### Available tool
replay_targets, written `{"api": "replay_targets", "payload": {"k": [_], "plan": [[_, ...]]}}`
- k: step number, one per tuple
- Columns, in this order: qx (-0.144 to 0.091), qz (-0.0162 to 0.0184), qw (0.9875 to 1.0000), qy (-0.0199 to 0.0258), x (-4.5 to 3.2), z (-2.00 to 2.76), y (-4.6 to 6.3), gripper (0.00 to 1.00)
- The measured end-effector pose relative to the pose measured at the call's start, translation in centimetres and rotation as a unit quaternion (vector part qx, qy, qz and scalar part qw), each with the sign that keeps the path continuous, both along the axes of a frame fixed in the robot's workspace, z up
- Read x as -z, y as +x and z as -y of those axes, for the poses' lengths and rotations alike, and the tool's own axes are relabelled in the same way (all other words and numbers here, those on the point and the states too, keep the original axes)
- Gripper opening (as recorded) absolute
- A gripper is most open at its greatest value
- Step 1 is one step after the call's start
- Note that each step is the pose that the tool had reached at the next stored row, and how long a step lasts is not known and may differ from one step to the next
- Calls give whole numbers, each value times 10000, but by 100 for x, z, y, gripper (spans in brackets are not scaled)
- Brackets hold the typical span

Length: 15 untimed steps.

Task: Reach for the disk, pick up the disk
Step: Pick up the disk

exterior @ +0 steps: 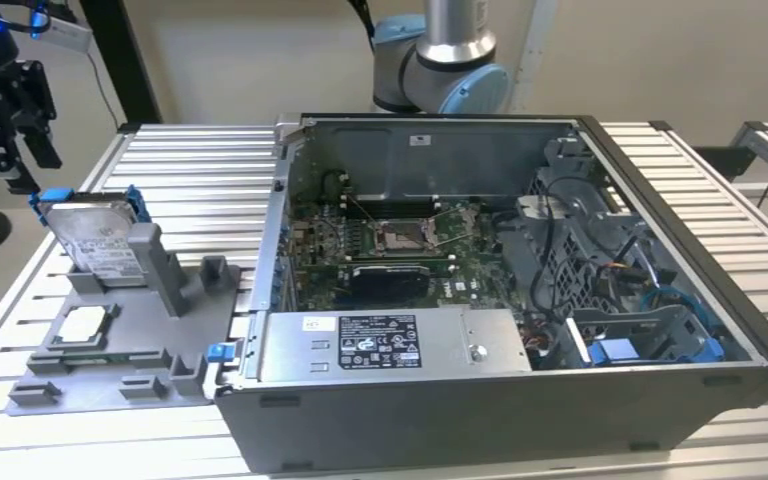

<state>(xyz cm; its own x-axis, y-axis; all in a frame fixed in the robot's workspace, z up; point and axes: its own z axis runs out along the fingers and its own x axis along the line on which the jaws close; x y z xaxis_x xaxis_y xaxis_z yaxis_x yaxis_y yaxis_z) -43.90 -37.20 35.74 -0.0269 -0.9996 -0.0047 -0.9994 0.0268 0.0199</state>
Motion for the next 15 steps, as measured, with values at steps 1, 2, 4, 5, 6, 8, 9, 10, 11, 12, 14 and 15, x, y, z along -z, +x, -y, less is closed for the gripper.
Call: {"api": "replay_targets", "payload": {"k": [1, 2, 4, 5, 6, 8, 9, 10, 11, 12, 14, 15], "plan": [[0, 0, 10000, 0, 12, 0, 0, 100], [0, 0, 10000, 0, 24, 0, 0, 100], [0, 0, 10000, 0, 46, 0, 0, 100], [1, 0, 10000, 0, 57, -1, 0, 100], [0, 0, 10000, 0, 68, -2, 0, 100], [0, 0, 10000, 0, 90, -5, 0, 100], [0, 0, 10000, 0, 99, -8, 1, 100], [0, -1, 10000, -1, 109, -12, 0, 100], [1, -1, 10000, 0, 119, -16, 0, 100], [0, 0, 10000, 0, 130, -21, 1, 100], [0, 0, 10000, 0, 151, -31, 1, 100], [0, 0, 10000, 0, 163, -36, 2, 100]]}}
